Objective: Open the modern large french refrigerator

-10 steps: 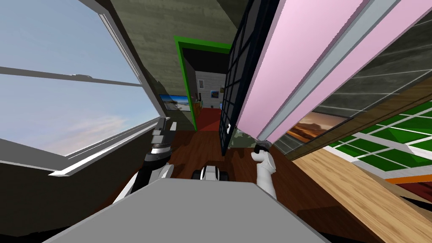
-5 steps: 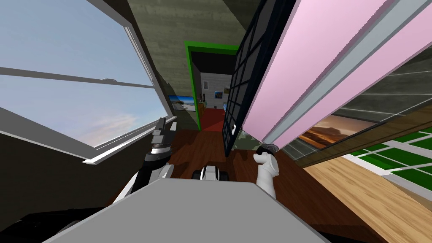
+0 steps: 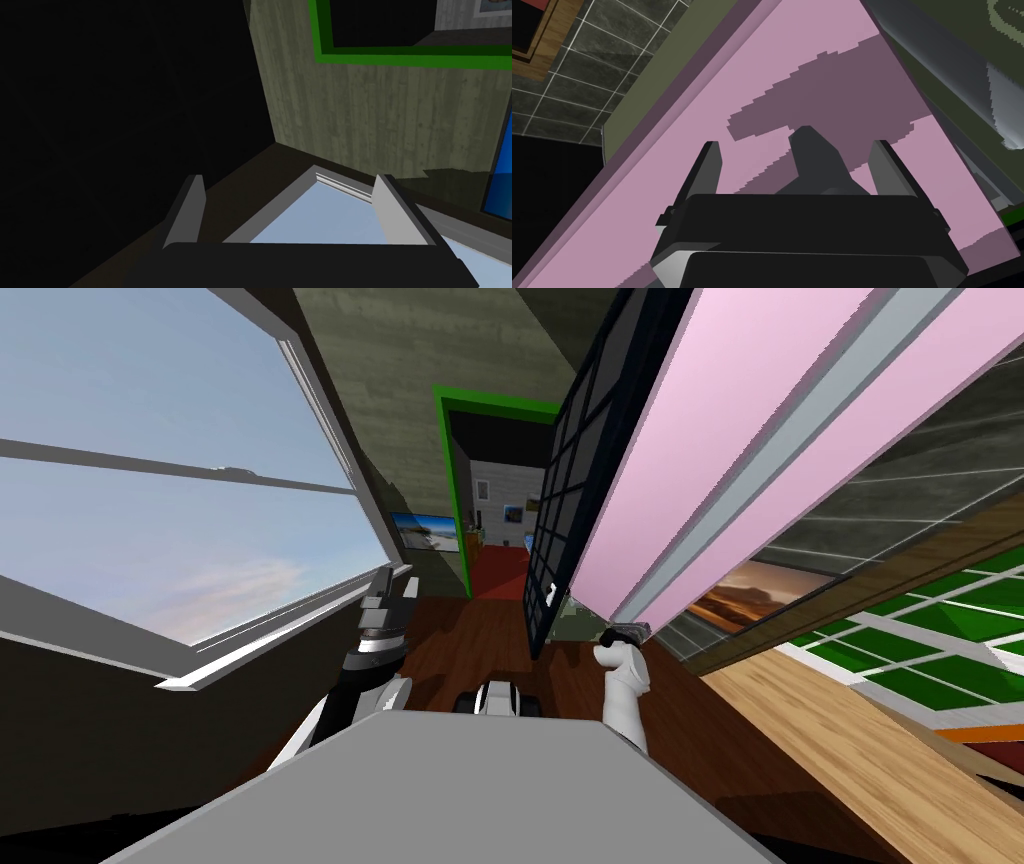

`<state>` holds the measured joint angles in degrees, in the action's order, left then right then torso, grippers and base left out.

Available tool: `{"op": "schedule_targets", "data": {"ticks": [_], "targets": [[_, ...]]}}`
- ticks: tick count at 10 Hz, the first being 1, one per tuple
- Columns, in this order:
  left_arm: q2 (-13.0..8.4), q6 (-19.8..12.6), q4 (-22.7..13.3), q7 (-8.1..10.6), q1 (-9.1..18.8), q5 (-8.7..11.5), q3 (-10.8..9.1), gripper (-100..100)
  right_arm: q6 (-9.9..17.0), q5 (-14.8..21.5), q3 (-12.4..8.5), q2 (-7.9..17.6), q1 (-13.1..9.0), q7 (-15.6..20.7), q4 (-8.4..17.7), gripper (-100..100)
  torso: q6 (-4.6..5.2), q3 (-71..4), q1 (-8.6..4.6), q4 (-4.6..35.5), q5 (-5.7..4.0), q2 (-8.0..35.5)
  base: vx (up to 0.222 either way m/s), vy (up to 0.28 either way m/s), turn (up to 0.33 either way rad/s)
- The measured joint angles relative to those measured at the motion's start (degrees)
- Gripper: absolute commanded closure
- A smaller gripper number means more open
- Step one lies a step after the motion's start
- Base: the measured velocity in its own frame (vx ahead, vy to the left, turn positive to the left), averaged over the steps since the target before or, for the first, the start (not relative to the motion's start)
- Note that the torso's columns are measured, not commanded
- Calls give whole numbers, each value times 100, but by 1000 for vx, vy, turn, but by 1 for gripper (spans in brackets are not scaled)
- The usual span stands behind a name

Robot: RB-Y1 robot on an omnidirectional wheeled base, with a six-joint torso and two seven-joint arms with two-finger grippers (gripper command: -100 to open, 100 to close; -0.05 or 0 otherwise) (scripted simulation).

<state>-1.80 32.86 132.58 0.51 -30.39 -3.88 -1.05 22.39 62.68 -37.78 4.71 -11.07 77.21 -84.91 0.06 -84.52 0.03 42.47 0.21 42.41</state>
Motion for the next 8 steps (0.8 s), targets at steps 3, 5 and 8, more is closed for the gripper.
{"op": "schedule_targets", "data": {"ticks": [3,5,8], "targets": [[0,0,0,0,0,0,0,0,350,-132,563,257,-194,-132,196,-100,-12,17,36,14,14,27,1,-15,-182],[0,0,0,0,0,0,0,0,524,-267,897,388,-255,-198,256,-100,-14,19,53,23,25,31,-4,-5,-144],[0,0,0,0,0,0,0,0,839,-422,1404,558,-408,-259,377,-100,-6,25,54,41,38,43,-4,-2,-120]]}}
